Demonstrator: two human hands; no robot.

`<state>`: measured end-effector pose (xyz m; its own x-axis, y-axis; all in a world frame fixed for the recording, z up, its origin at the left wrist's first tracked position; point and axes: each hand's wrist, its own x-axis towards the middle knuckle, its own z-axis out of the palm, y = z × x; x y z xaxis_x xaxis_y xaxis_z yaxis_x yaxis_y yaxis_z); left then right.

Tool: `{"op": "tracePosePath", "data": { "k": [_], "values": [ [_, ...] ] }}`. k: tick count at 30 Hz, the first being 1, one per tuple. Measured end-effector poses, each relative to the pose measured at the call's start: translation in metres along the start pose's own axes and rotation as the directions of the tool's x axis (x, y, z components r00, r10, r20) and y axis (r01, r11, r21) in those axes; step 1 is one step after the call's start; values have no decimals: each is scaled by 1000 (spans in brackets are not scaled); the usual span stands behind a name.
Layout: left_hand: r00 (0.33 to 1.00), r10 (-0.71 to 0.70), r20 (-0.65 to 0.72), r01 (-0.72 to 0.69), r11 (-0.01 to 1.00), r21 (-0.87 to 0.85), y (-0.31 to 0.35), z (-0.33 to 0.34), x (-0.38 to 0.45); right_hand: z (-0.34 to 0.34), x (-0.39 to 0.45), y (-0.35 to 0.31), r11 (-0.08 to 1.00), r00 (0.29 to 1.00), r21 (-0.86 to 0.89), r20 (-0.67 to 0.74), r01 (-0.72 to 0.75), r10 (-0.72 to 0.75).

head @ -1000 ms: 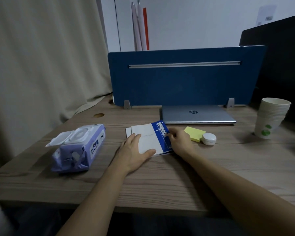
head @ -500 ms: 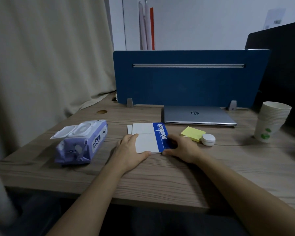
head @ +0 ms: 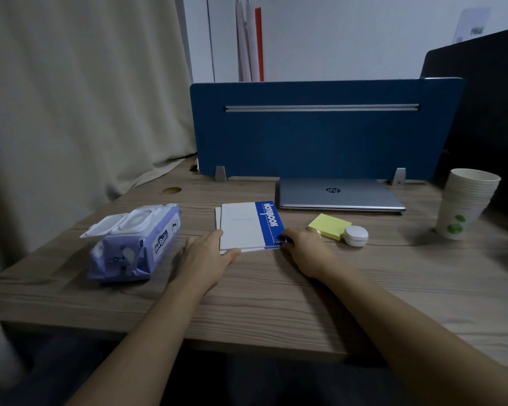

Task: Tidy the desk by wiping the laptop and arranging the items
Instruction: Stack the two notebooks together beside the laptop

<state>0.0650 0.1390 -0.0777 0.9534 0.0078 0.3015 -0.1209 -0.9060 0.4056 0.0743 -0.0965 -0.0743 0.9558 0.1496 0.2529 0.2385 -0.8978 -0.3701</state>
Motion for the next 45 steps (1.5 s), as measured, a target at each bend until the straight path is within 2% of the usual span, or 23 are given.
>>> {"op": "tracePosePath", "data": {
  "k": [5, 11, 17, 28, 34, 39, 45],
  "values": [
    [996, 84, -23, -86, 995, -58, -5, -1, 10, 7, 5, -3, 999, 1000, -27, -3, -17, 17],
    [997, 74, -28, -76, 991, -106, -10, -1, 21, 9, 13, -7, 1000, 1000, 18, -16, 13, -12],
    [993, 111, -52, -114, 992, -56, -12, 2, 30, 9, 21, -8, 1000, 999, -15, -30, 13, -13],
    [987, 152, -55, -151, 988, 30, -7, 14, 69, 13, 46, -6, 963, 983, -263, -159, 51, -96],
    [987, 141, -79, -140, 990, 17, -4, 28, 96, 18, 69, -4, 960, 976, -279, -202, 24, -83],
    [989, 119, -82, -120, 993, -7, -3, 38, 121, 23, 89, 4, 926, 955, -378, -279, -12, -101],
    [993, 86, -85, -88, 996, -26, -3, 49, 145, 26, 113, 12, 922, 958, -387, -273, -28, -86]
  ]
}}
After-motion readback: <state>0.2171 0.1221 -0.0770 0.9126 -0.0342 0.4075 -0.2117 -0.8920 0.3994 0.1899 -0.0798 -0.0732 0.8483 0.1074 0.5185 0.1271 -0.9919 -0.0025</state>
